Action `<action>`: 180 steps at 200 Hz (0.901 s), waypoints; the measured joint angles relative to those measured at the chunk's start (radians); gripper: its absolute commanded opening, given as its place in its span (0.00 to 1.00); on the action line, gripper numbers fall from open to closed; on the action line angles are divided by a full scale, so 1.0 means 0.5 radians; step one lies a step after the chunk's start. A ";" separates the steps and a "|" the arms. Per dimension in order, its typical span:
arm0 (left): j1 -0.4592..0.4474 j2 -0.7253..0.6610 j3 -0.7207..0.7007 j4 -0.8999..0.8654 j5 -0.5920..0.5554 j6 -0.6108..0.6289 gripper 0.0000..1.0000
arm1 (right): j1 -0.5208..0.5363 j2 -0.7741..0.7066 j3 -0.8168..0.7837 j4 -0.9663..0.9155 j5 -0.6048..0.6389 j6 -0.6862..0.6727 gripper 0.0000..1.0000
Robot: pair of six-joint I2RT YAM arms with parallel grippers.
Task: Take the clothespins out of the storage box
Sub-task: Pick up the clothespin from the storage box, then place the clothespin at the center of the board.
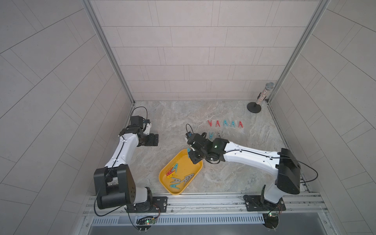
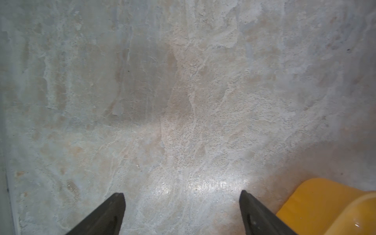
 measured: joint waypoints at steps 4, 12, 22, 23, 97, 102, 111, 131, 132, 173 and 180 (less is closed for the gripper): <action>-0.001 -0.001 0.000 -0.004 0.025 0.007 0.95 | -0.043 -0.037 -0.027 0.002 0.002 -0.003 0.00; -0.002 -0.001 0.000 -0.013 0.075 0.018 0.95 | -0.134 -0.095 -0.079 0.014 -0.006 -0.010 0.00; -0.005 -0.001 0.000 -0.029 0.127 0.033 0.95 | -0.264 -0.150 -0.144 0.020 -0.018 -0.020 0.00; -0.006 -0.001 0.000 -0.031 0.132 0.034 0.95 | -0.284 -0.157 -0.153 0.019 -0.018 -0.023 0.00; -0.053 -0.002 0.000 -0.079 0.257 0.083 0.95 | -1.242 -0.069 -0.368 -0.039 -0.156 -0.143 0.00; -0.053 -0.002 0.000 -0.079 0.257 0.083 0.95 | -1.275 -0.047 -0.365 -0.040 -0.159 -0.152 0.00; -0.053 -0.002 0.000 -0.079 0.256 0.082 0.95 | -1.326 0.008 -0.359 -0.045 -0.159 -0.169 0.00; -0.053 -0.002 0.000 -0.080 0.253 0.083 0.95 | -1.391 0.147 -0.307 -0.066 -0.156 -0.214 0.00; -0.053 -0.002 0.000 -0.080 0.253 0.082 0.95 | -1.392 0.153 -0.304 -0.067 -0.157 -0.214 0.00; -0.053 -0.002 0.000 -0.079 0.228 0.082 0.95 | -1.413 0.403 -0.139 -0.080 -0.124 -0.296 0.00; -0.053 -0.002 0.000 -0.079 0.224 0.082 0.95 | -1.414 0.434 -0.113 -0.080 -0.114 -0.307 0.00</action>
